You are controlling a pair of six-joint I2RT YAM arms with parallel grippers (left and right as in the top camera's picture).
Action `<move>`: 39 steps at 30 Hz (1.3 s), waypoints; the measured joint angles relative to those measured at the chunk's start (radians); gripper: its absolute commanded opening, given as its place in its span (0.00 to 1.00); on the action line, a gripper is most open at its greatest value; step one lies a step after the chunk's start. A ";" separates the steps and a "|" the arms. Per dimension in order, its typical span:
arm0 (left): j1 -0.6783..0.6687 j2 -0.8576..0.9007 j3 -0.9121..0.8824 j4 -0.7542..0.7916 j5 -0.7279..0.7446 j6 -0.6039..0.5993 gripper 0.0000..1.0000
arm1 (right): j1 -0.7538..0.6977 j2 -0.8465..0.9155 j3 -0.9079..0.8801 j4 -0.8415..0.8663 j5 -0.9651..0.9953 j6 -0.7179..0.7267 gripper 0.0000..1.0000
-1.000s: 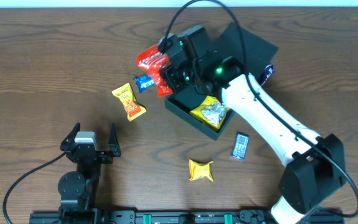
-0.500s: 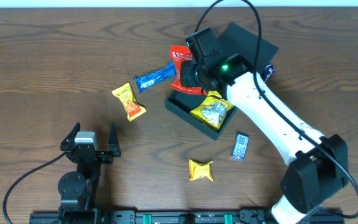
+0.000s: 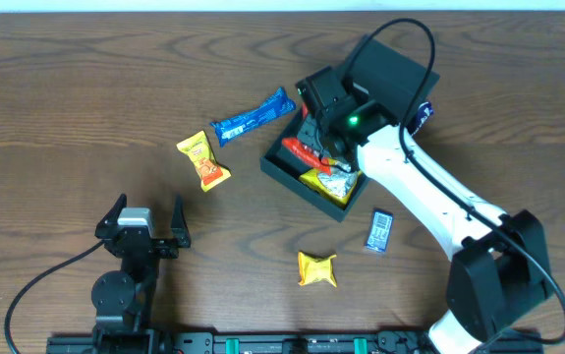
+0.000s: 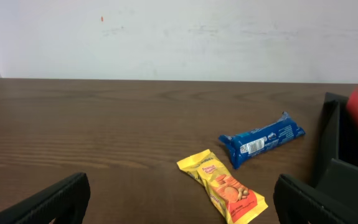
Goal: Pack container
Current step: 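Carry the red bag with the right gripper over the box, then lower the red bag into the box beside the yellow bag, release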
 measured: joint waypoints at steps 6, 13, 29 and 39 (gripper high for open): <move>0.000 0.000 0.000 0.000 0.000 0.000 0.95 | 0.004 0.001 -0.035 0.050 0.003 0.027 0.26; 0.000 0.000 0.000 0.000 0.000 0.000 0.95 | 0.020 0.001 -0.035 0.061 0.002 0.038 0.02; 0.000 0.000 0.000 0.000 0.000 0.000 0.95 | 0.048 0.070 -0.036 0.097 0.002 0.151 0.02; 0.000 0.000 0.000 0.000 0.000 0.000 0.95 | 0.048 0.183 -0.045 0.106 0.036 0.158 0.01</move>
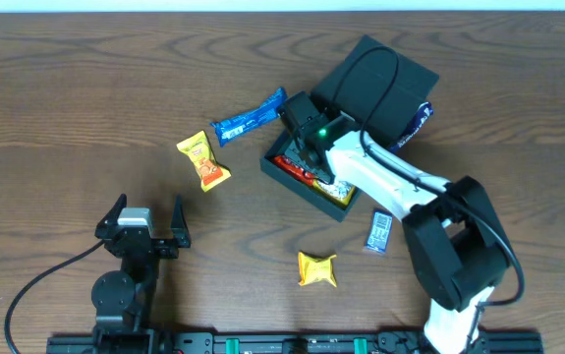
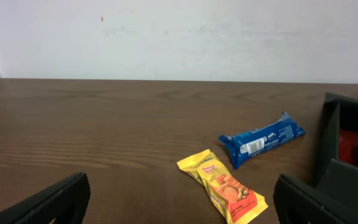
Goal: Pack container
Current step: 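Lower the red bag into the box beside the yellow bag, release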
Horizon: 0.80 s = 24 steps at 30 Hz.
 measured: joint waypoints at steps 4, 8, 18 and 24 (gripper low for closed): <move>0.000 0.000 0.000 0.000 0.000 0.000 0.95 | 0.000 0.023 0.000 0.001 0.019 0.000 0.02; 0.000 0.000 0.000 0.000 0.000 0.000 0.95 | 0.004 0.023 -0.003 0.055 0.027 -0.002 0.01; 0.000 0.000 0.000 0.000 0.000 0.000 0.95 | 0.027 0.000 -0.006 -0.043 0.029 -0.015 0.02; 0.000 0.000 0.000 0.000 0.000 0.000 0.95 | 0.046 -0.181 -0.008 -0.036 0.021 -0.026 0.02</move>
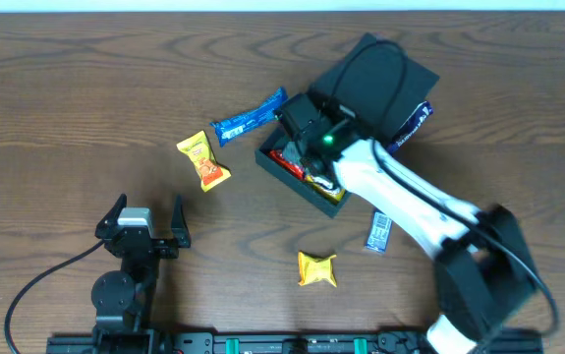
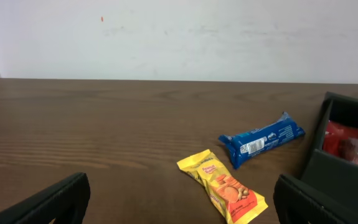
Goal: Pack container
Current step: 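Lower the red bag into the box beside the yellow bag, release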
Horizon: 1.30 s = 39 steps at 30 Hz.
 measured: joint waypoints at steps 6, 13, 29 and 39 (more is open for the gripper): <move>0.000 0.000 0.000 0.000 0.000 0.000 0.95 | 0.003 0.019 0.006 0.088 -0.023 -0.021 0.02; 0.000 0.000 0.000 0.000 0.000 0.000 0.95 | 0.003 0.111 0.005 0.148 -0.041 -0.056 0.02; 0.000 0.000 0.000 0.000 0.000 0.000 0.95 | 0.002 0.164 0.005 0.219 0.018 -0.087 0.01; 0.000 0.000 0.000 0.000 0.000 0.000 0.95 | 0.002 0.220 0.005 0.179 0.031 -0.082 0.02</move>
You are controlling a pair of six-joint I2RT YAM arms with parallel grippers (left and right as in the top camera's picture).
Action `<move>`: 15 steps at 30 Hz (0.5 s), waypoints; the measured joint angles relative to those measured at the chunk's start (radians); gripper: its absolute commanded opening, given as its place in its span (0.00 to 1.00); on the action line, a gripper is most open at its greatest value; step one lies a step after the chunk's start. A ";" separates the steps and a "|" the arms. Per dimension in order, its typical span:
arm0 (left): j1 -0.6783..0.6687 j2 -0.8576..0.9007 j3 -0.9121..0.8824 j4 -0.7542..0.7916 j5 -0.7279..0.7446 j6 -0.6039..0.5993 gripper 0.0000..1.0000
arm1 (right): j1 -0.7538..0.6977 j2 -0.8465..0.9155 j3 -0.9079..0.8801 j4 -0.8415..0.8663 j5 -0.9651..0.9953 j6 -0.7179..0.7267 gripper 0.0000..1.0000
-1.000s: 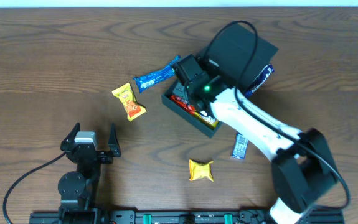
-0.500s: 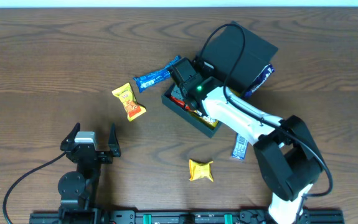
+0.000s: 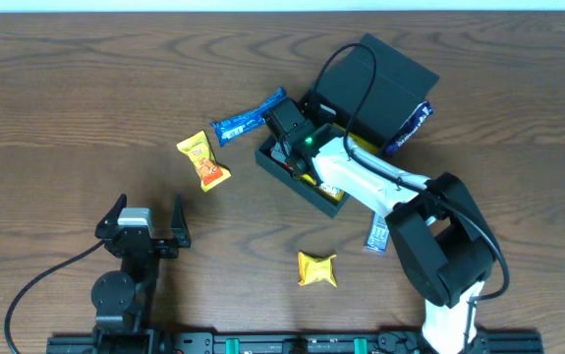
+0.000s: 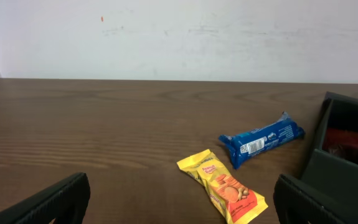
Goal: Pack container
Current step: 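Lower the red bag into the box beside the yellow bag, release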
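The black container (image 3: 327, 200) sits right of centre, and its far wall shows in the left wrist view (image 4: 340, 175). A red packet (image 4: 343, 140) and a yellow packet (image 3: 309, 178) lie inside it. My right gripper (image 3: 288, 134) is low over the container's far-left corner; its jaws are hidden. A blue bar (image 3: 251, 116) (image 4: 263, 140) and an orange-yellow cracker pack (image 3: 203, 160) (image 4: 225, 188) lie left of the container. My left gripper (image 3: 144, 218) (image 4: 179, 200) rests open near the front edge, with nothing between its fingers.
The black lid (image 3: 385, 77) lies behind the container with a dark blue packet (image 3: 412, 122) at its right side. A small blue packet (image 3: 378, 234) and a small yellow snack (image 3: 316, 268) lie in front of the container.
My right gripper has shifted a little left and back, from over the container's middle to its far-left corner. The left arm and the loose snacks have not moved.
First my right gripper held a red packet above the container. Then it was down inside with the packet. Afterwards the container stood slightly further left, with the red packet lying in it. Now the gripper is over the far-left corner.
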 measured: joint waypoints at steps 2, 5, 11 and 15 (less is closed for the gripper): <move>0.000 0.000 0.000 0.000 0.000 0.000 0.95 | 0.000 0.000 0.000 0.000 0.000 0.000 0.02; 0.000 0.000 0.000 0.000 0.000 0.000 0.95 | 0.000 -0.006 0.000 -0.013 -0.002 0.000 0.02; 0.000 0.000 0.000 0.000 0.000 0.000 0.95 | 0.000 -0.126 -0.007 -0.124 -0.011 0.000 0.02; 0.000 0.000 0.000 0.000 0.000 0.000 0.95 | 0.011 -0.309 -0.006 -0.215 0.006 -0.042 0.02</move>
